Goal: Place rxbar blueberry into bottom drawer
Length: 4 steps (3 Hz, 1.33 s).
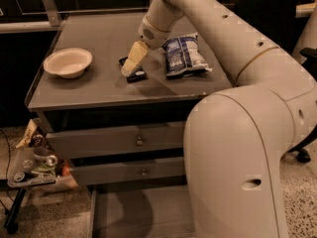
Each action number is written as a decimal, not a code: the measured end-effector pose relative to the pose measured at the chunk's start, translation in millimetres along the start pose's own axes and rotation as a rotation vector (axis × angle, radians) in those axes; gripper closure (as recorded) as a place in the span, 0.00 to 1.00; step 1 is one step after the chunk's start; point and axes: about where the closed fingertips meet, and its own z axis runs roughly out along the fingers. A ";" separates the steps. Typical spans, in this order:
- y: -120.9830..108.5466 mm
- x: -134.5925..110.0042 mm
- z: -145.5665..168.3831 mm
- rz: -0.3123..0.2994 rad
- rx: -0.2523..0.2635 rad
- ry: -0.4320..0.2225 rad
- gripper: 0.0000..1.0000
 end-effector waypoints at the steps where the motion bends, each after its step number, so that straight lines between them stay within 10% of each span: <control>1: -2.5 4.5 9.7 0.030 -0.001 0.011 0.00; 3: 23.4 -1.9 22.8 0.016 -0.053 -0.006 0.00; 4: 24.4 -2.0 23.7 0.015 -0.055 -0.005 0.18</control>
Offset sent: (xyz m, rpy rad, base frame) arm -0.0169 0.0188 -0.0238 0.0338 0.0774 -0.0086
